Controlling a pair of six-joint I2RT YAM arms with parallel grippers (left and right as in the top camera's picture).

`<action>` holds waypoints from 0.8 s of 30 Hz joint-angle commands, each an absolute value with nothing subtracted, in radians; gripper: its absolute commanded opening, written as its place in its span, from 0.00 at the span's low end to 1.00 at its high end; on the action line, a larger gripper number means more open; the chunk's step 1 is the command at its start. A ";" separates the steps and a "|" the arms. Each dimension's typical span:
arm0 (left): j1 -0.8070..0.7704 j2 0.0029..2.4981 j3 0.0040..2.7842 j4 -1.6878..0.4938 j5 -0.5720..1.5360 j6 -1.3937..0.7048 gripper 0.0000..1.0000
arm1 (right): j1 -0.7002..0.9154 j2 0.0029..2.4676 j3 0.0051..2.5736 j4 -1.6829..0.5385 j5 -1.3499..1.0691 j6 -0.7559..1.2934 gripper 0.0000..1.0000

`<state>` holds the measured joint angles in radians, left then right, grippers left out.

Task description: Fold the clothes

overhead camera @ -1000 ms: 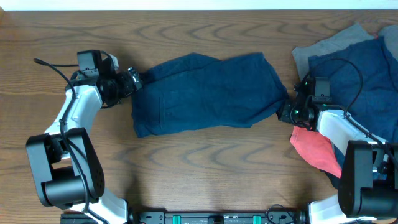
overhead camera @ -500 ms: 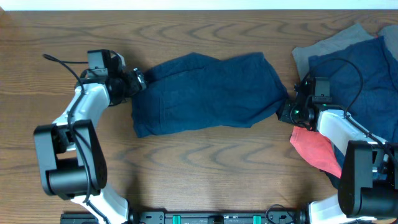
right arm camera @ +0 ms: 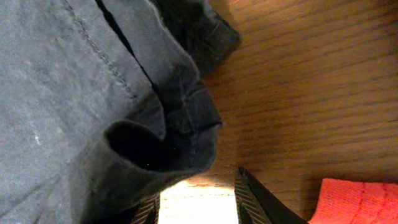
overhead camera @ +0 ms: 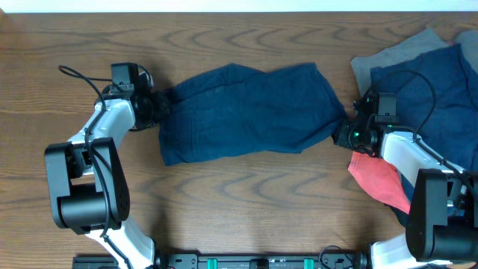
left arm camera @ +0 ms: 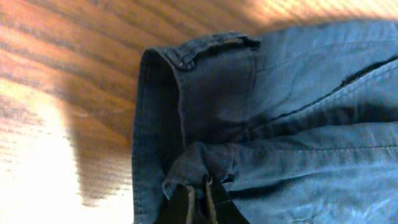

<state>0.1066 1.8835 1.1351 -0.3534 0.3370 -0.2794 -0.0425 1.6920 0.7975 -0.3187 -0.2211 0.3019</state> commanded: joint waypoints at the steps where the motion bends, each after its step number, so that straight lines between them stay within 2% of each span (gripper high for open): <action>1: 0.105 1.878 1.130 -0.387 0.333 -0.270 0.06 | -0.055 1.767 0.722 -0.374 -0.176 0.298 0.39; 5: 0.105 1.806 1.130 -0.417 0.490 -0.270 0.06 | -0.055 1.767 0.722 -0.374 -0.177 0.298 0.39; 9: 0.105 1.653 1.130 -0.418 0.712 -0.270 0.06 | -0.055 1.767 0.722 -0.374 -0.176 0.298 0.39; 11: 0.105 1.555 1.130 -0.418 0.758 -0.270 0.06 | -0.055 1.767 0.722 -0.374 -0.176 0.298 0.39; 14: 0.104 1.417 1.130 -0.416 0.732 -0.257 0.07 | -0.055 1.767 0.722 -0.374 -0.176 0.298 0.39; 17: 0.100 1.323 1.130 -0.419 0.588 -0.258 0.06 | -0.055 1.767 0.722 -0.374 -0.176 0.299 0.39; 24: 0.094 1.322 1.130 -0.426 0.530 -0.258 0.06 | -0.054 1.767 0.722 -0.343 -0.266 0.295 0.38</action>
<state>0.0952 1.2949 1.1282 -0.4232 0.5694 -0.2718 -0.0452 1.6920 0.7963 -0.3126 -0.2337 0.3019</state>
